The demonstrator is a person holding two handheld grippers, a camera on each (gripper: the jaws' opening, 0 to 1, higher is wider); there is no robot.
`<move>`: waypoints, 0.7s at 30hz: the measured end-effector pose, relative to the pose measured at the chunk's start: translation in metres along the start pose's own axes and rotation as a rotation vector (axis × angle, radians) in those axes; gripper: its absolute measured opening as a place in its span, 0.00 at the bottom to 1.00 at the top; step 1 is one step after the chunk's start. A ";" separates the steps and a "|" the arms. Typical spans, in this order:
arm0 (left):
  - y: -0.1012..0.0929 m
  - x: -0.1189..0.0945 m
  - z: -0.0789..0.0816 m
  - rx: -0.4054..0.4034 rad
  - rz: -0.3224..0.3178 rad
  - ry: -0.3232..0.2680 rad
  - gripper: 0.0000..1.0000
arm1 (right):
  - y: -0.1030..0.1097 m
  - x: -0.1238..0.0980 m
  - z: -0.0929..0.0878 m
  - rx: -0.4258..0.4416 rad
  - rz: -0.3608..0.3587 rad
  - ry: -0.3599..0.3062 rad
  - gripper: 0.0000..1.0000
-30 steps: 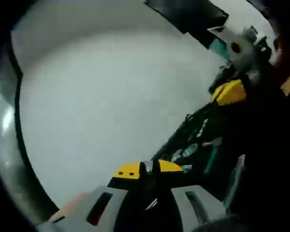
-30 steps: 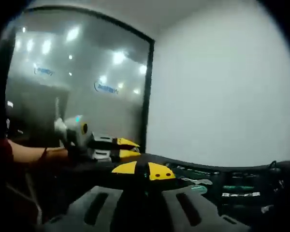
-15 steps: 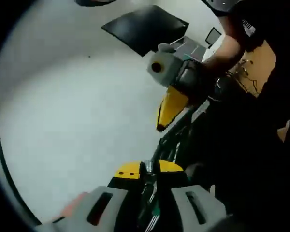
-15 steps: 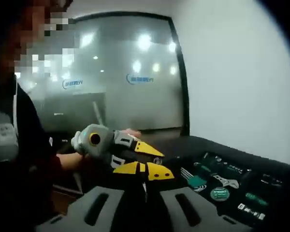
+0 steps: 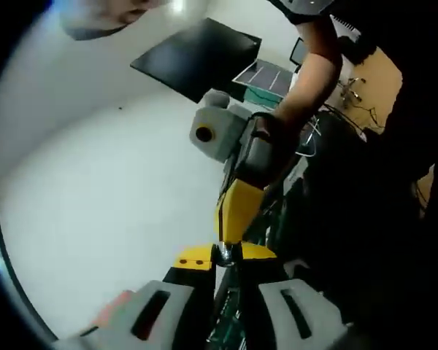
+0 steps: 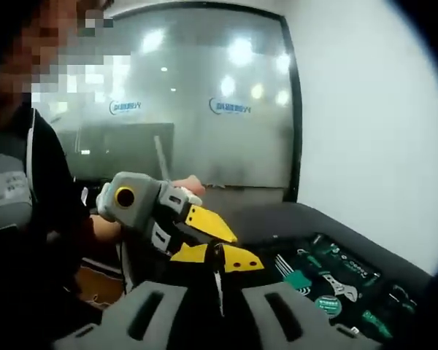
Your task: Pick up the tools and put them into their designated positions in the toolbox.
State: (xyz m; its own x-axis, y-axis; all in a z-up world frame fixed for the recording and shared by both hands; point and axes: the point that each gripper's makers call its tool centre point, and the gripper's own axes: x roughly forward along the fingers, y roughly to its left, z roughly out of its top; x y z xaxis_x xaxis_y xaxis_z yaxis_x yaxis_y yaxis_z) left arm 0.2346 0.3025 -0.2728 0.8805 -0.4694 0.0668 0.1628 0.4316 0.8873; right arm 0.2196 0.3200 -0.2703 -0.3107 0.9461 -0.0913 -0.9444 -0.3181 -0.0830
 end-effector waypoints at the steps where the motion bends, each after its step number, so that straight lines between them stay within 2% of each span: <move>1: 0.000 0.000 0.001 -0.003 -0.003 -0.003 0.07 | 0.001 0.001 -0.001 -0.004 0.007 0.003 0.03; 9: -0.002 0.004 -0.003 -0.030 0.006 -0.017 0.07 | -0.001 0.001 -0.005 0.025 0.058 0.006 0.00; 12: 0.004 0.005 -0.008 -0.173 0.052 -0.023 0.09 | -0.005 0.000 -0.003 0.093 0.054 -0.021 0.00; 14: 0.008 0.002 -0.011 -0.231 0.072 -0.050 0.21 | -0.013 -0.003 0.000 0.103 0.041 -0.035 0.00; 15: 0.010 0.000 -0.017 -0.242 0.078 -0.041 0.27 | -0.018 -0.006 0.002 0.101 0.022 -0.041 0.00; 17: 0.015 -0.008 -0.032 -0.296 0.123 -0.025 0.31 | -0.037 -0.012 0.007 0.073 -0.048 -0.041 0.00; 18: 0.020 -0.014 -0.042 -0.380 0.176 -0.035 0.31 | -0.047 -0.015 0.011 0.061 -0.081 -0.042 0.00; 21: 0.025 -0.025 -0.070 -0.524 0.267 -0.025 0.30 | -0.078 -0.020 0.016 0.016 -0.155 0.013 0.00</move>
State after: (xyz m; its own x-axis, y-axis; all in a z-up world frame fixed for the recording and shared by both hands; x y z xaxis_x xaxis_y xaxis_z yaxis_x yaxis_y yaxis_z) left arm 0.2477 0.3789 -0.2847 0.9116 -0.3074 0.2728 0.1410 0.8574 0.4949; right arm 0.2973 0.3270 -0.2463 -0.1602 0.9829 -0.0913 -0.9825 -0.1677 -0.0809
